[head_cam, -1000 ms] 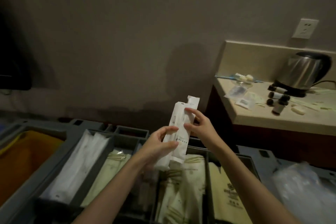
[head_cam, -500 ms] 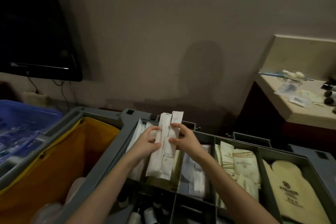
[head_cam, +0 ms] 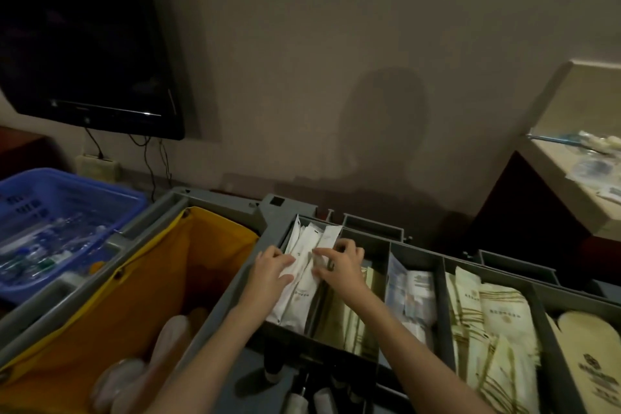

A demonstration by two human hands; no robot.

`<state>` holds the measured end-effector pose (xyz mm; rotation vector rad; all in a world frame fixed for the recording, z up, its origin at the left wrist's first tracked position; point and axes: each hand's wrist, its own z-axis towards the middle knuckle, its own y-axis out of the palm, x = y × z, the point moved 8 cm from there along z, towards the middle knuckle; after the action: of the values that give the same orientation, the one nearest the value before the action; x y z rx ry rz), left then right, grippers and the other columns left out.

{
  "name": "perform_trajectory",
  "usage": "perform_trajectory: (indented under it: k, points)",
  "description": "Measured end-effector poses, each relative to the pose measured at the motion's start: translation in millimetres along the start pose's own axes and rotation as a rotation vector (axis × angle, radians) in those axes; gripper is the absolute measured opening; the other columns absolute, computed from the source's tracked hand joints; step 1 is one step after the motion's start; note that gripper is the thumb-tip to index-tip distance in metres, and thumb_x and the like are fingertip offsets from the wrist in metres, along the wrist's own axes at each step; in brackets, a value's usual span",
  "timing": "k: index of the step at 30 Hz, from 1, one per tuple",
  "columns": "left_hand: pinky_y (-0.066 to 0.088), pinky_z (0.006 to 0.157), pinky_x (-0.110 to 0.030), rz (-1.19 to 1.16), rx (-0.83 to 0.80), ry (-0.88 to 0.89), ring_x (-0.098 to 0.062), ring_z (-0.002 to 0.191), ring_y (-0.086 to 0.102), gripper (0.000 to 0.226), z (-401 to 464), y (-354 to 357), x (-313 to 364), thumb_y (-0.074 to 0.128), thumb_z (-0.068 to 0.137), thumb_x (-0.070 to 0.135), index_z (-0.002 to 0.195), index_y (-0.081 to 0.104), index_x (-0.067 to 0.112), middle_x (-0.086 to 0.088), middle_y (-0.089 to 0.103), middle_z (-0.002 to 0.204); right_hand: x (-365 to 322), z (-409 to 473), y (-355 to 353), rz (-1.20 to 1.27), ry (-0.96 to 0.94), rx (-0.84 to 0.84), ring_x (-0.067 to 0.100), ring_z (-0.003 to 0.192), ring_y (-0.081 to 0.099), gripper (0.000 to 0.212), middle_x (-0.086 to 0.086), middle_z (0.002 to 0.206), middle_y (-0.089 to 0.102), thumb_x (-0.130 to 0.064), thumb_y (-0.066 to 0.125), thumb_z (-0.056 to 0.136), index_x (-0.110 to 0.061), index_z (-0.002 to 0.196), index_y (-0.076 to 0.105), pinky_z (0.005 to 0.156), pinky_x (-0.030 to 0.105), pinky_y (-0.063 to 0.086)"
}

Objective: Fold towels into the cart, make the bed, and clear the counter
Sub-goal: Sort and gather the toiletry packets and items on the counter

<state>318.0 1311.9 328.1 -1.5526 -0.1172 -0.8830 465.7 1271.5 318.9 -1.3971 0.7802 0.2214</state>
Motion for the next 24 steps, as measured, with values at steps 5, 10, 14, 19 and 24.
perform_trajectory:
  k: [5,10,14,19,24]
  points:
    - [0.039,0.098,-0.027,0.073,-0.028,0.067,-0.012,0.11,0.05,0.032,2,11,0,0.061,0.091,0.019,0.123,0.061,0.018,0.002,0.058,0.116,-5,2,7,-0.288,-0.129,-0.039,0.028,0.14,0.01,0.039,-0.006,0.154,0.024,-0.04,0.052,0.094,-0.038,0.133,0.05,0.112,0.045,0.023]
    - [0.035,0.101,-0.03,0.1,-0.007,0.079,-0.011,0.11,0.053,0.027,4,12,8,0.061,0.09,0.019,0.117,0.06,0.022,0.006,0.061,0.118,1,3,15,-0.314,-0.112,-0.16,0.027,0.144,0.009,0.043,-0.006,0.157,0.021,-0.042,0.035,0.1,-0.039,0.143,0.034,0.114,0.048,0.018]
    - [0.037,0.101,-0.032,0.239,-0.007,0.09,-0.015,0.118,0.045,0.029,7,8,16,0.056,0.092,0.018,0.121,0.058,0.024,0.005,0.053,0.126,3,-2,10,-0.307,-0.085,-0.202,0.024,0.147,0.0,0.054,-0.004,0.16,0.01,-0.043,0.036,0.1,-0.032,0.149,0.02,0.117,0.048,0.011]
    - [0.03,0.102,-0.034,0.297,0.032,0.153,-0.02,0.126,0.039,0.038,15,2,59,0.043,0.095,0.011,0.13,0.05,0.021,0.001,0.046,0.135,21,-19,-48,-0.401,-0.106,-0.07,0.018,0.147,0.006,0.059,-0.002,0.159,0.016,-0.041,0.04,0.099,-0.021,0.151,0.019,0.118,0.044,0.01]
    - [0.026,0.106,-0.032,0.339,0.022,0.345,-0.018,0.131,0.038,0.043,26,29,147,0.048,0.093,0.021,0.135,0.047,0.021,0.003,0.048,0.137,71,-46,-131,-0.476,-0.03,0.062,0.018,0.146,0.008,0.055,-0.002,0.158,0.019,-0.038,0.04,0.099,-0.021,0.149,0.025,0.117,0.046,0.008]
